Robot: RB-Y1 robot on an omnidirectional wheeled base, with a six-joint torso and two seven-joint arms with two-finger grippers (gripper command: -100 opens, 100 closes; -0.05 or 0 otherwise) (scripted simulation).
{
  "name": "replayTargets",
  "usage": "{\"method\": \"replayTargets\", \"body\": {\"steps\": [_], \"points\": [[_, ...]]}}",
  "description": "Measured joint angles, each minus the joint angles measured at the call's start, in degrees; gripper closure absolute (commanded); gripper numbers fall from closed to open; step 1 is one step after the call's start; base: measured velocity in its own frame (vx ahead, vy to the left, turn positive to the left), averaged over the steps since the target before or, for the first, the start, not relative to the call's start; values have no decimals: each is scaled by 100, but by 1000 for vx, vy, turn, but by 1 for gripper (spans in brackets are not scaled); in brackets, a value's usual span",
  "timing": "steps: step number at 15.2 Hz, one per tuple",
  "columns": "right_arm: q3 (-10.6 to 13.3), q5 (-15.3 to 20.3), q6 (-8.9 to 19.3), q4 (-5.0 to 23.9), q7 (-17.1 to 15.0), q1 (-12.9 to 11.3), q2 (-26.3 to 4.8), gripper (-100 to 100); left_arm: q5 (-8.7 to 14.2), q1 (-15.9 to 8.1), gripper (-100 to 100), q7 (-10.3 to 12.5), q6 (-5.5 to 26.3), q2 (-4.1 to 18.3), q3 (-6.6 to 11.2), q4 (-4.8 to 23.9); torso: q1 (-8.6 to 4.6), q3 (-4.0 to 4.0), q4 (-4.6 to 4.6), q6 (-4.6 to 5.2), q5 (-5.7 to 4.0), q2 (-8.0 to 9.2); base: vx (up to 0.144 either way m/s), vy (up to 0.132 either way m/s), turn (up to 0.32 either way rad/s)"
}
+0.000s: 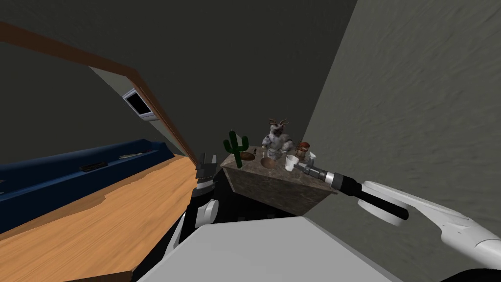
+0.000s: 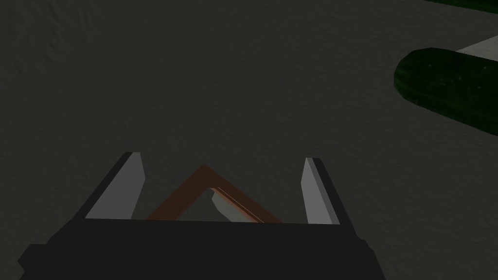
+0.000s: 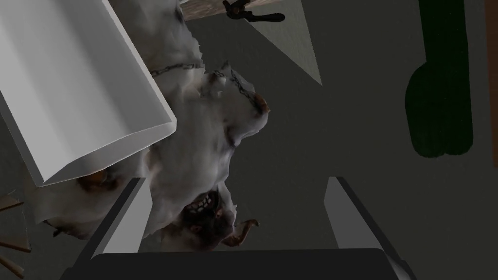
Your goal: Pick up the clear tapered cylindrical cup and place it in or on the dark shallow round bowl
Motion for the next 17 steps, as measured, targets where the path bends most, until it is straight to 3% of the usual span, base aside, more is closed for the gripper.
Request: {"method": "replayTargets", "body": {"steps": [4, 6, 17], "points": [[-97, 92, -61, 207, 117, 215, -513, -100, 0, 0, 0, 0, 0, 0, 0, 0, 7, -1, 0, 0, 2, -2, 6, 35, 19], [-78, 119, -71, 275, 145, 210, -736, -100, 0, 0, 0, 0, 0, 0, 0, 0, 2, -1, 0, 0, 1, -2, 6, 22, 15], [-81, 436, -329, 1065, 482, 561, -2116, -100, 0, 0, 0, 0, 0, 0, 0, 0, 9, -5, -2, -1, 3, -9, 16, 36, 31]]}}
